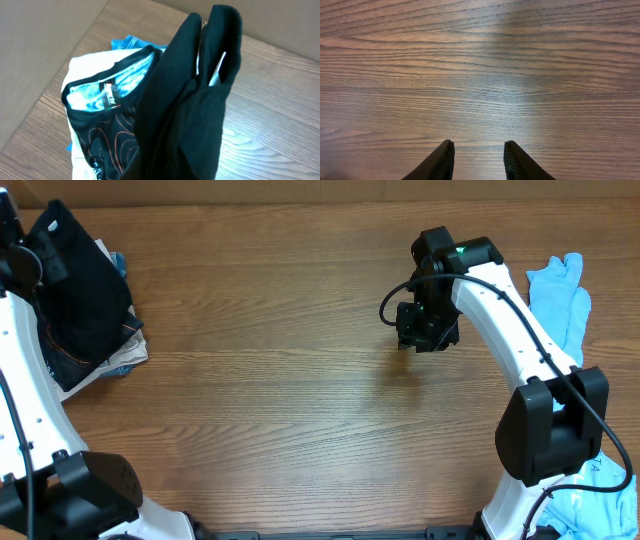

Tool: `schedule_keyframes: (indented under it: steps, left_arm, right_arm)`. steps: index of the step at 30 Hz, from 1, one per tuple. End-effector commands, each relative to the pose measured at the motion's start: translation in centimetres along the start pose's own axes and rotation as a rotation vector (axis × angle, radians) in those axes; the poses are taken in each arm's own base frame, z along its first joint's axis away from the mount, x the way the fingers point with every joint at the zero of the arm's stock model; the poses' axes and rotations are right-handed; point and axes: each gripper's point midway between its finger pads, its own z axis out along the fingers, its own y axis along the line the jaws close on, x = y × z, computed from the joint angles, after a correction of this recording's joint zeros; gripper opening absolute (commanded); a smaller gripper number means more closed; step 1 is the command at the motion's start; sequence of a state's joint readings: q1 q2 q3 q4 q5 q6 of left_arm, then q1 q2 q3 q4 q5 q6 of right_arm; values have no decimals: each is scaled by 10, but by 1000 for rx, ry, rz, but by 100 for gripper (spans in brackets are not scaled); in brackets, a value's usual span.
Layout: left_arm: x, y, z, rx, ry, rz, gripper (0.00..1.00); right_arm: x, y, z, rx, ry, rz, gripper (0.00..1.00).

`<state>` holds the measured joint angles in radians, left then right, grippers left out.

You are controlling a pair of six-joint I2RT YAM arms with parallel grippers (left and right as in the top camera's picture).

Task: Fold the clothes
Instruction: 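Place the black shirt on top of the left stack and release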

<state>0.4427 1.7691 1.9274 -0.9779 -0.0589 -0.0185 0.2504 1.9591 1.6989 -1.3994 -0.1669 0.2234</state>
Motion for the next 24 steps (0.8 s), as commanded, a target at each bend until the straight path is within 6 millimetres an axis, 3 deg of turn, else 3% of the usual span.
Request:
schedule_keyframes:
  steps: [1,10,20,21,22,23,24]
  left_arm:
    - [-2,18,21,-22,16,-11,4]
    - [10,64,57,-83,67,-84,4]
    - [28,94,91,-118,127,-128,10]
    - [31,97,94,-121,135,-132,19]
    - [33,101,97,-126,141,-138,37]
    - [35,104,99,-132,145,-143,64]
    - [36,109,101,-140,147,-149,100]
  right_arm:
    - [-3,1,-8,1,-31,-13,36]
    - [-3,1,-8,2,-28,-13,36]
    - [-3,1,-8,1,-29,-13,36]
    - [-3,1,-8,1,-29,-13,36]
    - [-3,1,-8,1,-29,-13,36]
    - [-3,1,-8,1,-30,-13,37]
    - [-3,1,-8,1,-30,-13,36]
